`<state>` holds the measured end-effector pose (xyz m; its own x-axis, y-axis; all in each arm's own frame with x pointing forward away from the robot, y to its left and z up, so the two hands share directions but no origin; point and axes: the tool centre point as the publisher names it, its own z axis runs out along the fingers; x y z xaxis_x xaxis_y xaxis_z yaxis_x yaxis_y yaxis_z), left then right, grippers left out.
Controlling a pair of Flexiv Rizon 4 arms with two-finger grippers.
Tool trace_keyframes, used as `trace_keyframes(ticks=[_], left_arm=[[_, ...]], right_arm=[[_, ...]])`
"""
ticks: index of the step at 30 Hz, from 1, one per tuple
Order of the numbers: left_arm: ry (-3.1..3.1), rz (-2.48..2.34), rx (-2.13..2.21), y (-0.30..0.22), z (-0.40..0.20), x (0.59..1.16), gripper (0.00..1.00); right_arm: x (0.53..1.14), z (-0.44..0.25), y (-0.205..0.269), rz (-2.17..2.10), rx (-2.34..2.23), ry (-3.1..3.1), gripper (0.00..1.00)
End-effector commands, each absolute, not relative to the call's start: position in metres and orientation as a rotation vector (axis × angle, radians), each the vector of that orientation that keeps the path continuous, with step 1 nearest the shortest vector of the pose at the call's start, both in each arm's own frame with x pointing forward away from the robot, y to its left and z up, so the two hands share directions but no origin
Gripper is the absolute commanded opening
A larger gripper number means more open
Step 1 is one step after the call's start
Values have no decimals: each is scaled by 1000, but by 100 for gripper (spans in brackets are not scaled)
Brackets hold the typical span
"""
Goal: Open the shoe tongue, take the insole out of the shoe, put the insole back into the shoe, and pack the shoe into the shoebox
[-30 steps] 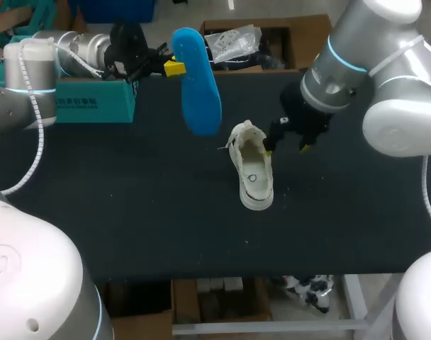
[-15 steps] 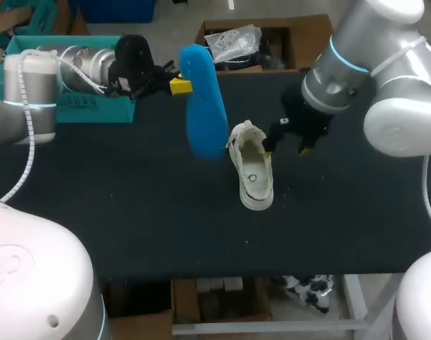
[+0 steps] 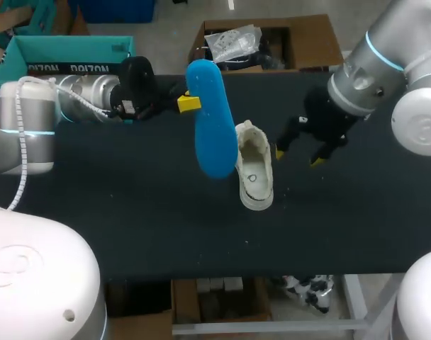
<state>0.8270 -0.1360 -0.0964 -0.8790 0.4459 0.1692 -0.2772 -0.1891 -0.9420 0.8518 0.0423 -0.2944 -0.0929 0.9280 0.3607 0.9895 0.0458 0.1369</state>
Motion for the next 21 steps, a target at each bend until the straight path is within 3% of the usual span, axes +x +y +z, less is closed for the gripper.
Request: trace_keyframes(ticks=[1,21], left_arm=[[-1815,2225,213,-138,-93,821,0],[-1822,2196,451,-145,-98,824,0]], right_arm=[[841,-292,37,-543,-2006,-2110,100],[832,-290,35,-535,-2049,-1995,100]])
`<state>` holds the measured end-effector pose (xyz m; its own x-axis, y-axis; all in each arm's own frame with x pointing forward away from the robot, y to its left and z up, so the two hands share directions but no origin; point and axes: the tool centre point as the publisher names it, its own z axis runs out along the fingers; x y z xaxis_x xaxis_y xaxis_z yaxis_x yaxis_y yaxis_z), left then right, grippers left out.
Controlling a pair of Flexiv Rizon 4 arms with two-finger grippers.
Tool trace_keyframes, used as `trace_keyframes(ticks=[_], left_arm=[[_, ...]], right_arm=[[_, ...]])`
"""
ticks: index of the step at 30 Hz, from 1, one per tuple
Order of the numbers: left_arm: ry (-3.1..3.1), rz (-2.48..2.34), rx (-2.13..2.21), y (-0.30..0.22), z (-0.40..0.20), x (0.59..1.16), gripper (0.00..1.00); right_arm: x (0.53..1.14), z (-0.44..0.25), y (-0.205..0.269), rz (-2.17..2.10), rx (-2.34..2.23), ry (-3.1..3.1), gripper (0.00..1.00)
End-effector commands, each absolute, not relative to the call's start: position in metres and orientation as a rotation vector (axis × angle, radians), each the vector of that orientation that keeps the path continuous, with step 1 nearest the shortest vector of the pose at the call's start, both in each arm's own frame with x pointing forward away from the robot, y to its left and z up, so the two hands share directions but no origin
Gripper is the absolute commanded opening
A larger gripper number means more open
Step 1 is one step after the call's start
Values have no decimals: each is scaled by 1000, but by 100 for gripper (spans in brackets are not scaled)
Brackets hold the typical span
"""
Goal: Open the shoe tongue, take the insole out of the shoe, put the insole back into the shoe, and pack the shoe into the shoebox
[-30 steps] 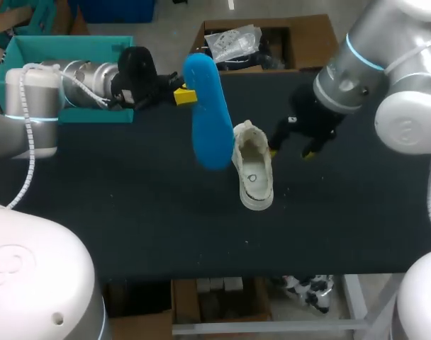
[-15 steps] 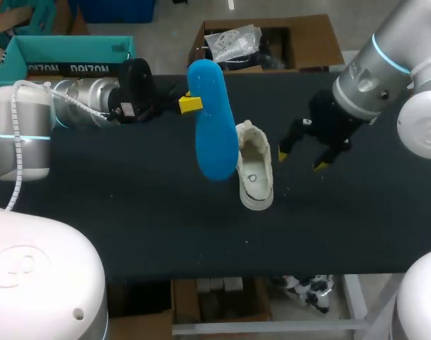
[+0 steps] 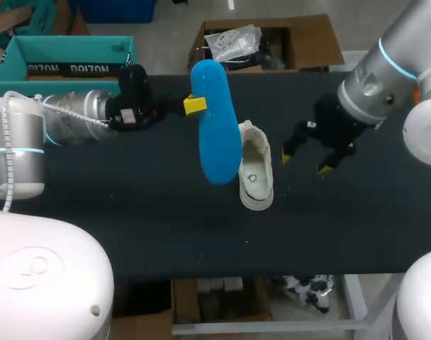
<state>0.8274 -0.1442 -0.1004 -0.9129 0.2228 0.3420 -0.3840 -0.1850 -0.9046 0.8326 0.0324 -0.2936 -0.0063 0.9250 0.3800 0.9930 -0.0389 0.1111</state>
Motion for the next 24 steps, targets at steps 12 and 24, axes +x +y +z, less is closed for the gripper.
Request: trace_keyframes(ticks=[12,24], left_arm=[[-1822,2196,451,-145,-98,824,0],[-1822,2196,451,-145,-98,824,0]], right_arm=[[810,-270,59,-148,-2182,-1364,100],[816,-267,64,-131,-2149,-1357,100]])
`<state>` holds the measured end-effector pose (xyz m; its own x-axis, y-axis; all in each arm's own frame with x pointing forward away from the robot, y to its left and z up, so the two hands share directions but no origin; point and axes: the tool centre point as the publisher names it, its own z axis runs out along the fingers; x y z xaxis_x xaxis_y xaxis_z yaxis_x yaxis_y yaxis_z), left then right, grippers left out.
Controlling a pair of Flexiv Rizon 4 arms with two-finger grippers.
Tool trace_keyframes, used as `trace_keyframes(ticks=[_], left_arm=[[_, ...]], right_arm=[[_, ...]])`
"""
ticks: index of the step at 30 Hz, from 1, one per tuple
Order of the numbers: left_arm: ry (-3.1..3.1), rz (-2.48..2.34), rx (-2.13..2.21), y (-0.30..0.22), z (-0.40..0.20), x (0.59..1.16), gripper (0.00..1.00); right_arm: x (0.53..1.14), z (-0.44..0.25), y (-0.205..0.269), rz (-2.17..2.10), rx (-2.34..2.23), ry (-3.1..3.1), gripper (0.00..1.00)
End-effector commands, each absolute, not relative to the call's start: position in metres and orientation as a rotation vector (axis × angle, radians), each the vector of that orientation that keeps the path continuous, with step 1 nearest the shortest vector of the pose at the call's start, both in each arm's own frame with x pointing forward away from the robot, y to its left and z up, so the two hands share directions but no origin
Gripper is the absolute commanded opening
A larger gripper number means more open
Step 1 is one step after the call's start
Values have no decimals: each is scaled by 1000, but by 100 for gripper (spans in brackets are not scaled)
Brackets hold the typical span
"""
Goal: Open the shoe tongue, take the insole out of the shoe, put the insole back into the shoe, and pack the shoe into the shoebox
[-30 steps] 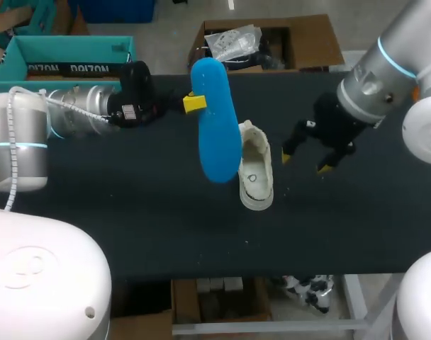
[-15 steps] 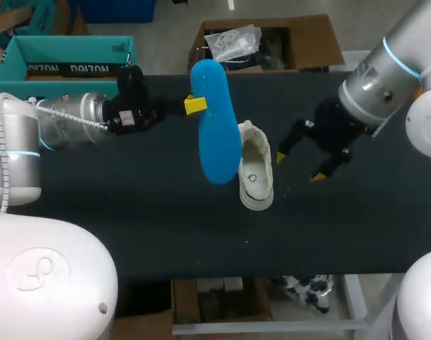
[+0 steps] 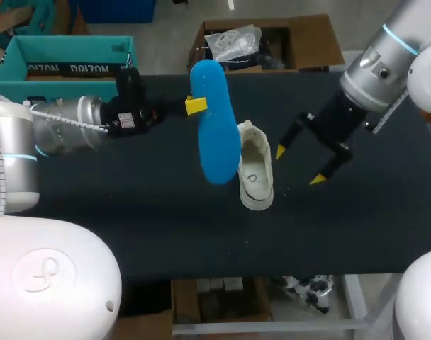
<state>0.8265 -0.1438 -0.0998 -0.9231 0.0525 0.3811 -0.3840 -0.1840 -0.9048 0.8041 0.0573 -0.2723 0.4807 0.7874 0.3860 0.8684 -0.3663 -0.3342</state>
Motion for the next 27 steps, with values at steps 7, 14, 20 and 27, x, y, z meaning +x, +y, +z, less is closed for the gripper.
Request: trace_keyframes(ticks=[7,14,20,27], left_arm=[[-1822,2196,451,-145,-98,824,0],[-1822,2196,451,-145,-98,824,0],[-1822,2196,451,-145,-98,824,0],[-1822,2196,451,-145,-98,824,0]], right_arm=[[827,-256,86,98,-2189,-858,100],[820,-257,92,163,-2207,-695,100],[820,-257,92,163,-2207,-695,100],[826,-252,97,216,-2232,-626,100]])
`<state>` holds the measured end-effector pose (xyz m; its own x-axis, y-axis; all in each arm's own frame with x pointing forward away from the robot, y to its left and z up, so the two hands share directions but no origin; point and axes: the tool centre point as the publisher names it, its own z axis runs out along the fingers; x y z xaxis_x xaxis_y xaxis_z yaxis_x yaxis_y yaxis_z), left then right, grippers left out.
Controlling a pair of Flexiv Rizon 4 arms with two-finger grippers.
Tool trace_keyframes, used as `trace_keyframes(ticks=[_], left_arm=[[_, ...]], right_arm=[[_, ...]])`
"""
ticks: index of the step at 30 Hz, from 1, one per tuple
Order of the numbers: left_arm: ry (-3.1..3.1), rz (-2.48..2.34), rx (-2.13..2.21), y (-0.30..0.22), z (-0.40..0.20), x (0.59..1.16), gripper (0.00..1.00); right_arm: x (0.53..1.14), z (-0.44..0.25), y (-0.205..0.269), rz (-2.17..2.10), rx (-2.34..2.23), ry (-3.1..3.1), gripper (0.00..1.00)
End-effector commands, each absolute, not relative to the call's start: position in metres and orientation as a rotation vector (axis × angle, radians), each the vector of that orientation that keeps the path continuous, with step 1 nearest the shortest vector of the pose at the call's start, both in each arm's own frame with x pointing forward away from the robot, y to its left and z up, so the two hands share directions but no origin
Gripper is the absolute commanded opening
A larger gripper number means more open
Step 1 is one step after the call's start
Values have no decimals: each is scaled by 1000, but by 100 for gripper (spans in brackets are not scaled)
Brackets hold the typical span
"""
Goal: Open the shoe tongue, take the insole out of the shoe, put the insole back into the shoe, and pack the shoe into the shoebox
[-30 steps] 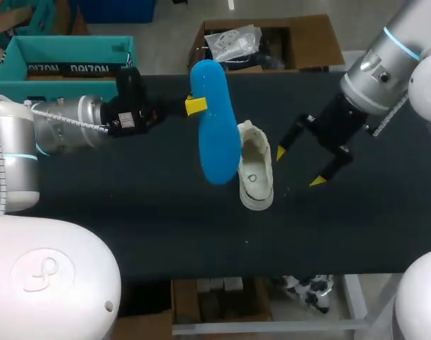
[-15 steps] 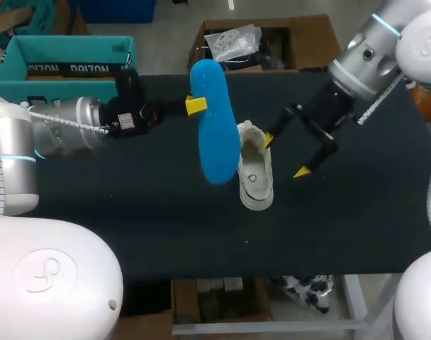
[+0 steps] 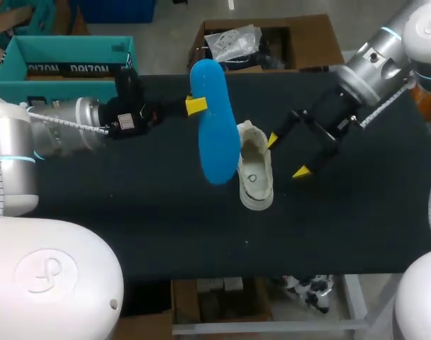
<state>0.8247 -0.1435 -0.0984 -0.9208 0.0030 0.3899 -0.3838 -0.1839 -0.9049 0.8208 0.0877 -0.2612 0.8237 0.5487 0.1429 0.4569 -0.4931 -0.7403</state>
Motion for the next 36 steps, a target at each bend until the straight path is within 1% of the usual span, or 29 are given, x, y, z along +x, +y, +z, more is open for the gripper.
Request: trace_keyframes(ticks=[1,9,15,29,36], left_arm=[[-1822,2196,451,-145,-98,824,0],[-1822,2196,451,-145,-98,824,0],[-1822,2196,451,-145,-98,824,0],[-1822,2196,451,-145,-98,824,0],[-1822,2196,451,-145,-98,824,0]], right_arm=[[826,-252,97,238,-2243,-557,100],[806,-268,90,96,-2134,-279,100],[798,-279,85,82,-2023,-151,100],[798,-279,85,82,-2023,-151,100],[802,-278,93,56,-1904,-202,100]])
